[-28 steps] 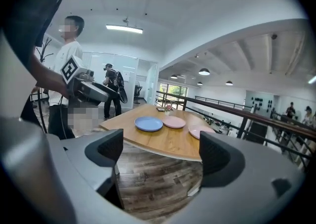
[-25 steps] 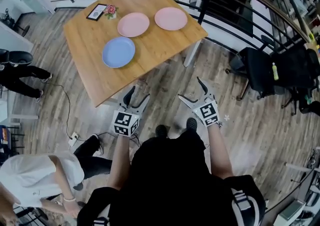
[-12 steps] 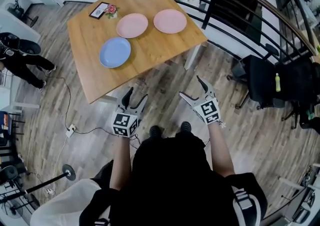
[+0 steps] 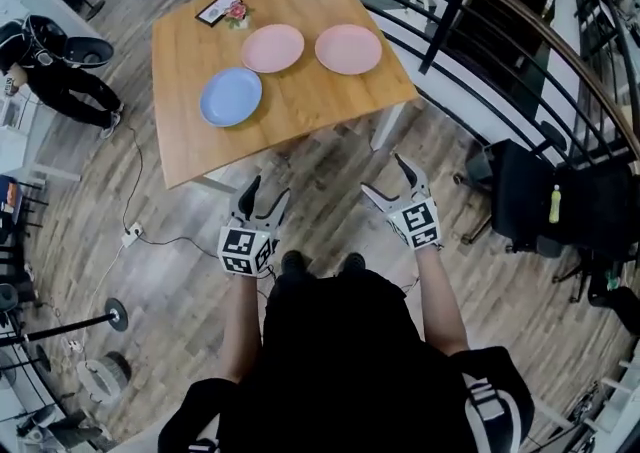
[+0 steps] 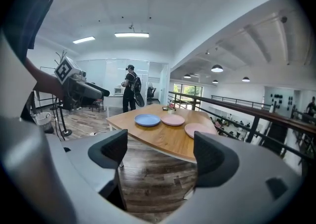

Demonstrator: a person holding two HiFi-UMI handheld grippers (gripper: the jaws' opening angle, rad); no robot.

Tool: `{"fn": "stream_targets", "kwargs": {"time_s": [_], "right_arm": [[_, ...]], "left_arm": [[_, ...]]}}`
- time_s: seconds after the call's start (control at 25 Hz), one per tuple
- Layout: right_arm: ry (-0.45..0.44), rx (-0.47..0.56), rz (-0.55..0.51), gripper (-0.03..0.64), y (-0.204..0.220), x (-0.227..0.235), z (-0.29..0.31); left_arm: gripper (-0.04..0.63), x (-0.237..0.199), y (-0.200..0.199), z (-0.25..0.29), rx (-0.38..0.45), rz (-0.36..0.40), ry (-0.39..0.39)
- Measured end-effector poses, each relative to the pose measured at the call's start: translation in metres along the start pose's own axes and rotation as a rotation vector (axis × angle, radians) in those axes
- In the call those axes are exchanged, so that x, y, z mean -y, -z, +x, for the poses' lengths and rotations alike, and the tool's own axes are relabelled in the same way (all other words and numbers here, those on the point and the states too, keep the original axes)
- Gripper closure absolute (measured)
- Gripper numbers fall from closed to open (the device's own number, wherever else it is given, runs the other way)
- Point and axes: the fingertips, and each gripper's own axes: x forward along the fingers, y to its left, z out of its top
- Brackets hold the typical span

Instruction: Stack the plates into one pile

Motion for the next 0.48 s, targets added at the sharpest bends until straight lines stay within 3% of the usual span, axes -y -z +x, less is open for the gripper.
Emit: {"fn": "stream_targets", "kwargs": {"time_s": [0.48], "right_arm": [[-0.073, 0.003, -0.013, 0.199, 0.012, 0.026, -0.002]], "left_arm": [[0.307, 0.021, 0.013, 0.004, -0.016, -0.028, -0.100]]}}
